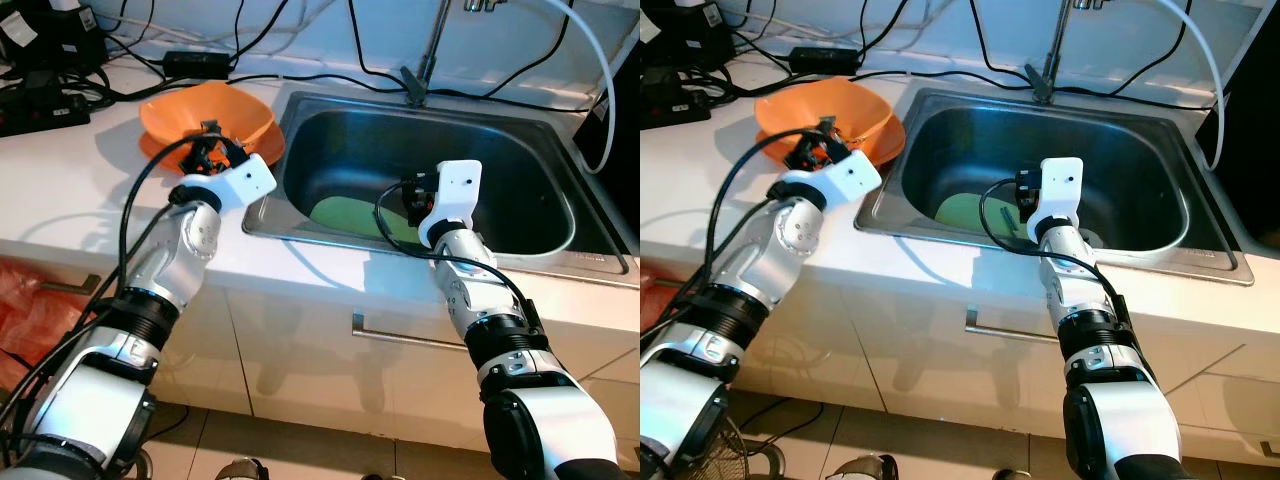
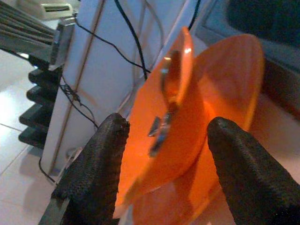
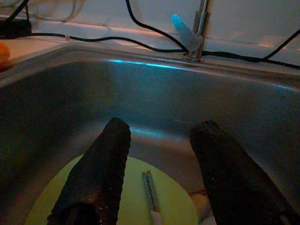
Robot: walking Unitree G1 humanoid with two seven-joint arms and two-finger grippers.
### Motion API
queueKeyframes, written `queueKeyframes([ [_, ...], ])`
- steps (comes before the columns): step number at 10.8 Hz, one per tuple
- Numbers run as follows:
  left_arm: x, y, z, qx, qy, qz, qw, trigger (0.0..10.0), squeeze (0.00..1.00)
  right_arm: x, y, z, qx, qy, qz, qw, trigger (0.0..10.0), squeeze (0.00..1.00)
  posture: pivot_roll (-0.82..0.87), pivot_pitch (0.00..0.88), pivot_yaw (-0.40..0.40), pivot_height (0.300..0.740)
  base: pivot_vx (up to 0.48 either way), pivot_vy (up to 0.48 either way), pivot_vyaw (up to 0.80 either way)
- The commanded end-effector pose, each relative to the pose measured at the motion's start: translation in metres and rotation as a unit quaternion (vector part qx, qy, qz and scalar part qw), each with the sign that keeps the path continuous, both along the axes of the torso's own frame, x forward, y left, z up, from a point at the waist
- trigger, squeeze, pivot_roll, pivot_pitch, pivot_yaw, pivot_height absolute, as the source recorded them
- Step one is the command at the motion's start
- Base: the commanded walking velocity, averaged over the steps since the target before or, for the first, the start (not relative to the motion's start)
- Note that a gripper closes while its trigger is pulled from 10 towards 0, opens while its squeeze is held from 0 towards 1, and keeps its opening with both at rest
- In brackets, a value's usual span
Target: Kitchen organization
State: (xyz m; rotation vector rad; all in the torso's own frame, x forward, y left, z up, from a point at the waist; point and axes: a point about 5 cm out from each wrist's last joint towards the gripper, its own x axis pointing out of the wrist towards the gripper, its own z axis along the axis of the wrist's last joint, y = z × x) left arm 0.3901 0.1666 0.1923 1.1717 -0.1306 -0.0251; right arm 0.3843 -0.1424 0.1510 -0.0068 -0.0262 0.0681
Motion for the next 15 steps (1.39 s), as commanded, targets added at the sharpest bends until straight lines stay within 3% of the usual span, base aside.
queueKeyframes([
  [1,0.003,-0.005,0.006,0.001,-0.013,-0.008,1.000,4.9,0.00,0.000,-0.007,0.002,0.008,-0.005,-0.012,1.000,10.0,0.00,0.05,0.039,-0.033,0.740,0.000,0.000,0.00],
  [2,0.004,-0.008,0.006,-0.003,-0.011,-0.014,1.000,0.8,0.00,0.000,-0.008,0.001,0.008,-0.005,-0.014,1.000,10.0,0.00,0.05,0.040,-0.033,0.740,0.000,0.000,0.00],
  [3,0.005,-0.010,0.006,-0.004,-0.012,-0.016,1.000,0.0,0.00,-0.001,-0.009,0.001,0.007,-0.005,-0.015,1.000,10.0,0.00,0.05,0.041,-0.033,0.740,0.000,0.000,0.00],
  [10,0.006,-0.009,0.010,0.014,-0.021,-0.011,1.000,0.0,0.00,-0.001,-0.008,0.000,0.010,-0.003,-0.016,1.000,10.0,0.00,0.05,0.043,-0.033,0.740,0.000,0.000,0.00],
  [12,0.004,-0.007,0.034,0.058,-0.065,0.009,0.996,0.0,0.00,-0.001,-0.008,-0.001,0.010,-0.001,-0.015,1.000,10.0,0.00,0.06,0.043,-0.035,0.740,0.000,0.000,0.00],
  [15,0.001,-0.010,0.057,0.093,-0.107,0.013,0.990,0.0,0.00,-0.001,-0.006,-0.001,0.013,-0.001,-0.013,1.000,10.0,0.00,0.06,0.041,-0.037,0.740,0.000,0.000,0.00],
])
